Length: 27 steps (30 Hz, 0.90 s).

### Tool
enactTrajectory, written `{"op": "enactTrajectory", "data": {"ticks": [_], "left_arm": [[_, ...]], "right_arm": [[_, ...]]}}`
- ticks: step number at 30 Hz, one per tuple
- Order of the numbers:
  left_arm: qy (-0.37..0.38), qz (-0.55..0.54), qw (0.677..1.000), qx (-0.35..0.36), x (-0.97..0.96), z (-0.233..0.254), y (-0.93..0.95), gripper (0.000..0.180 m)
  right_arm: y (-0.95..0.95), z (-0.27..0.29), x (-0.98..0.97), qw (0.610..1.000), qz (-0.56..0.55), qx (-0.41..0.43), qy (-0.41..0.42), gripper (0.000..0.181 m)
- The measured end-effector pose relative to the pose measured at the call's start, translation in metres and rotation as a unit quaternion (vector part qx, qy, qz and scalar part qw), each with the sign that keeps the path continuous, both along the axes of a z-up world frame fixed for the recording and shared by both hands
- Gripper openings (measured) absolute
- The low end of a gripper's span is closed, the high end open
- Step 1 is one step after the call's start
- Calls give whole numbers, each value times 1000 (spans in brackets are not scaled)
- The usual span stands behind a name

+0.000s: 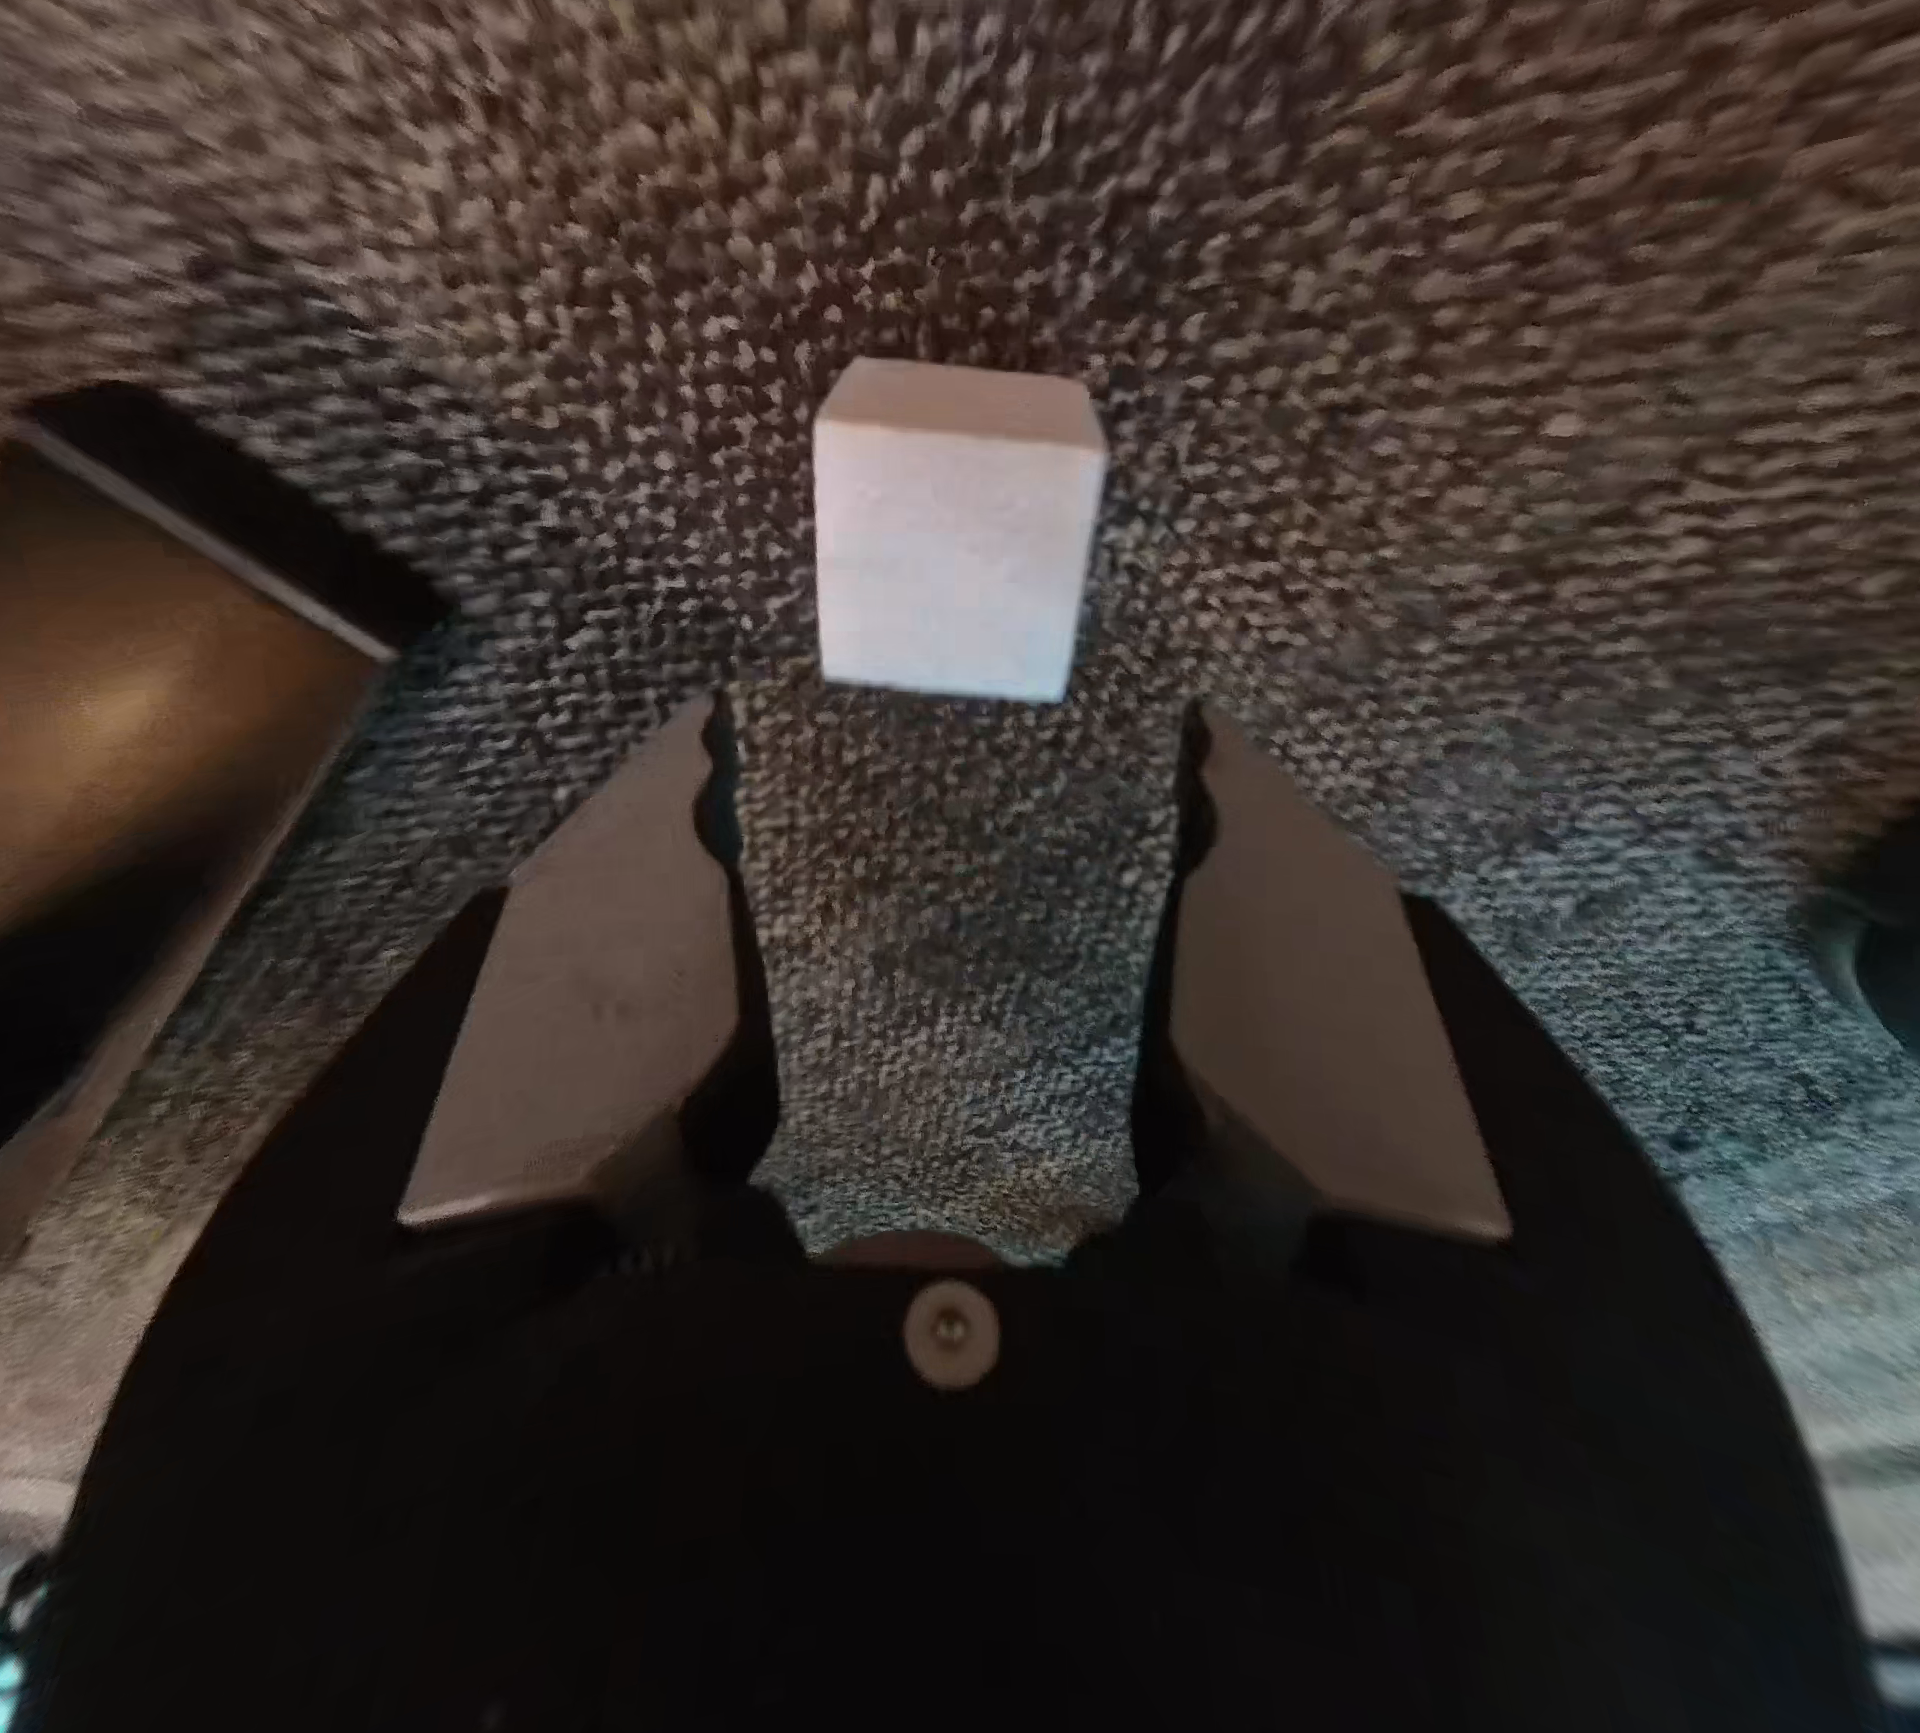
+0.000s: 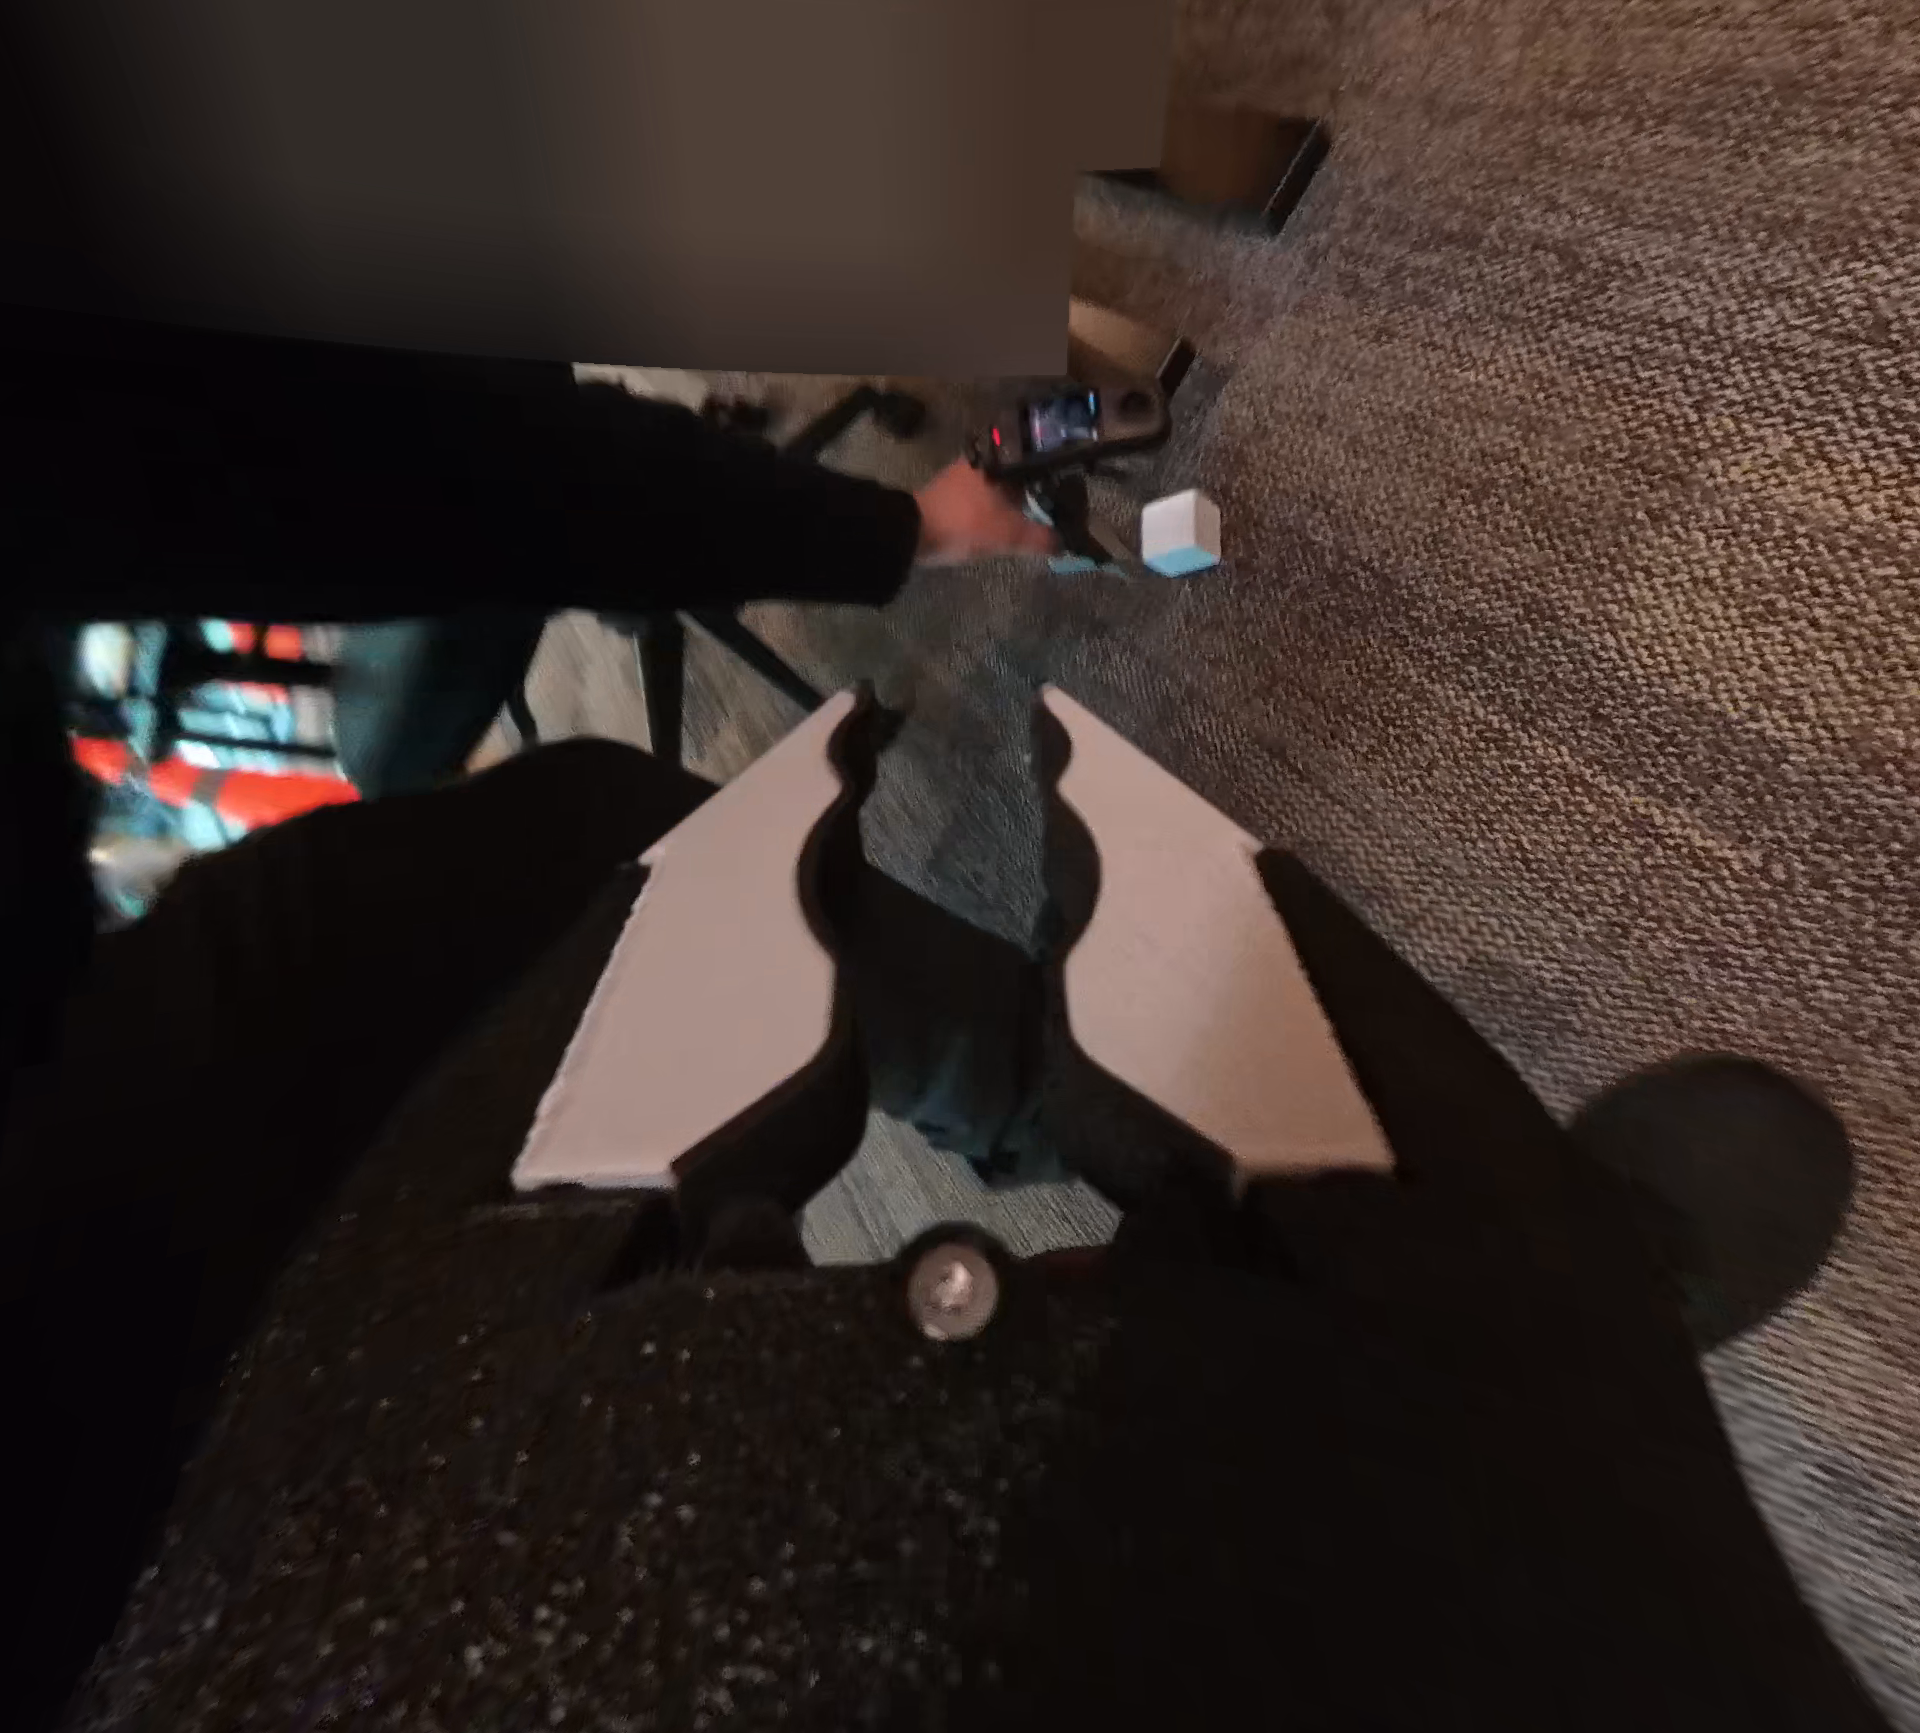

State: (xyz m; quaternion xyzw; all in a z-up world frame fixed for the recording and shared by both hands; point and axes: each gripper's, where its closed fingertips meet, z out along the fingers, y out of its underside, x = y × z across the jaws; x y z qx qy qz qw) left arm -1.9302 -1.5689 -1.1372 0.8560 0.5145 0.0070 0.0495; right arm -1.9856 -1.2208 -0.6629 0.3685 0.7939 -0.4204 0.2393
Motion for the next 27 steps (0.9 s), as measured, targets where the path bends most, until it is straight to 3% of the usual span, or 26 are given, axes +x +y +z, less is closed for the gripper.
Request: {"op": "enactTrajectory", "data": {"ticks": [2,3,5,9,11,14,17,19,22,27], "left_arm": [[-62,16,998,3,12,-33,0,77],[-87,22,996,-13,17,-41,-1,58],[-88,51,995,-18,13,-40,7,57],[-75,181,974,116,3,25,93,57],[-50,200,950,235,-8,98,166,55],[-43,223,865,448,-23,263,282,55],[2,209,813,543,-40,437,346,55],[51,191,791,579,-54,549,368,56],[139,133,784,590,-68,688,379,56],[306,105,767,554,-82,831,339,55]], "right_arm": [[5,-8,-16,1000,-25,-3,-17,23],[8,-13,-21,999,-32,6,-14,22],[12,-17,-27,999,-42,16,-16,22],[14,-18,-15,998,-39,27,-30,24],[12,-14,-4,999,-27,28,-33,25],[26,-4,-3,997,-37,61,-31,26],[34,74,-24,997,-46,40,-39,31],[26,154,-42,1000,-8,0,-24,33],[13,264,-69,993,101,-23,47,44],[-26,392,-92,958,247,-69,130,67]]}}
